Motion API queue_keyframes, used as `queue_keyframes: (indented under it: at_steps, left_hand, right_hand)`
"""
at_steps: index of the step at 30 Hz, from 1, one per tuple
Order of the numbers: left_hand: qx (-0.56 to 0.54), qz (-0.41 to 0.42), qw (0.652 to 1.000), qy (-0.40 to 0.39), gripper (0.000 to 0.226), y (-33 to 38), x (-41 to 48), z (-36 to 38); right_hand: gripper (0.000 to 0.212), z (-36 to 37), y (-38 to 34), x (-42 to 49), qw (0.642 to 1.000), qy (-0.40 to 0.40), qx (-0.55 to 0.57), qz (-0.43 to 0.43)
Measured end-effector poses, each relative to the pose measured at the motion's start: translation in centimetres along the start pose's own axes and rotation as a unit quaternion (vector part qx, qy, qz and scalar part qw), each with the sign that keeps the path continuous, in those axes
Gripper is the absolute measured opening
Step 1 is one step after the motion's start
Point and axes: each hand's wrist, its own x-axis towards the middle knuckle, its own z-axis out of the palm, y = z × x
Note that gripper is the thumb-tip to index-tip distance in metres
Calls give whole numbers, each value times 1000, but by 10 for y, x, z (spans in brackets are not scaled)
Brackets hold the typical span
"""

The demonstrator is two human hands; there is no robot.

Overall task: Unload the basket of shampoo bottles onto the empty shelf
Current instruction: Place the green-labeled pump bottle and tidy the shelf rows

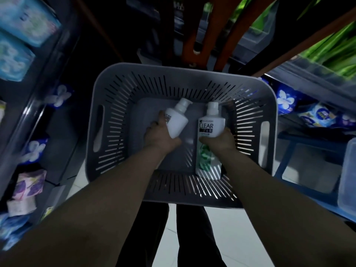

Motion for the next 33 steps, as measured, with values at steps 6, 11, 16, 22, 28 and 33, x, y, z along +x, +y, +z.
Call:
queue_keyframes:
  at_steps: [6,11,16,22,28,33]
  left_hand:
    - [-13,54,998,-9,114,-13,6,-5]
    - [-182,33,982,-30,88,-27,2,-32]
    - [-36,108,991,72,82,-4,-10,-17]
    - [-111,-17,994,-15,106,-8,0,-9]
    - [-202,5,979,17,71,-2,-29,-33]
    - [-285,54,954,78,67,8,-100,-95]
  right_hand:
    - [66,-1,2,-2,1000,7,23,-19]
    - [69,-2,3,-3,1000,21,7,-16]
    - [69,5,3,-3,1000,2,2,-28]
    - [69,5,1,-7,998,-9,16,-67]
    - [72,-20,-17,-34,992,-33,38,-117]
    - [72,-48,-52,-97,981,-37,61,-179]
